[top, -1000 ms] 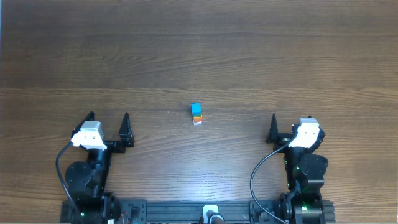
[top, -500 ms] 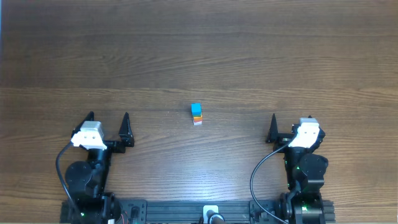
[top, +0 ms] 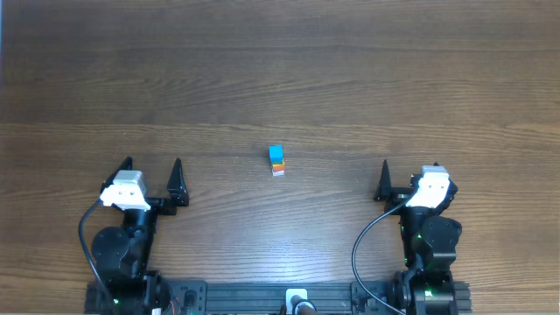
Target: Stack Cubes
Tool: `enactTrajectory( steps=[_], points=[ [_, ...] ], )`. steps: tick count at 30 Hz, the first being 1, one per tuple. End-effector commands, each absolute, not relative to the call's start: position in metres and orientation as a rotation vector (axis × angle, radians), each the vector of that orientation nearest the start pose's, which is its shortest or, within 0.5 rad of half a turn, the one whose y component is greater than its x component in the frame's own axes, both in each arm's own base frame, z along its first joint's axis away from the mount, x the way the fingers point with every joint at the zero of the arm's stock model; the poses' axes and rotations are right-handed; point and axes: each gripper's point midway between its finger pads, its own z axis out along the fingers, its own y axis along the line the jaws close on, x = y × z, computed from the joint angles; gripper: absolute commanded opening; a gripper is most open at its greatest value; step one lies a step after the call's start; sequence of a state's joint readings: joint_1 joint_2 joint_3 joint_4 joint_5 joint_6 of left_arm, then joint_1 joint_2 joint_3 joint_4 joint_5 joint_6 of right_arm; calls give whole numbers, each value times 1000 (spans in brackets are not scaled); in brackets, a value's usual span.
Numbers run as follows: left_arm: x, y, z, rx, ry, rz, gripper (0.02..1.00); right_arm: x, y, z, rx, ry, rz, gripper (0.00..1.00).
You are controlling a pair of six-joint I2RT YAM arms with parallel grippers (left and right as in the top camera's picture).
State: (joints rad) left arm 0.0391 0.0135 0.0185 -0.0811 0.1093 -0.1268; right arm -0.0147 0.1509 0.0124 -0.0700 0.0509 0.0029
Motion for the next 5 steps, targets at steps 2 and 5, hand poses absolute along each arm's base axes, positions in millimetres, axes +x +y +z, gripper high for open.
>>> enactTrajectory(
  steps=[2, 5],
  points=[
    [245, -10, 159, -34, 1643, -153, 1000, 250, -15, 123, 62, 1791, -63, 993],
    [245, -10, 159, -34, 1643, -153, 1000, 250, -15, 123, 62, 1791, -64, 991]
  ],
)
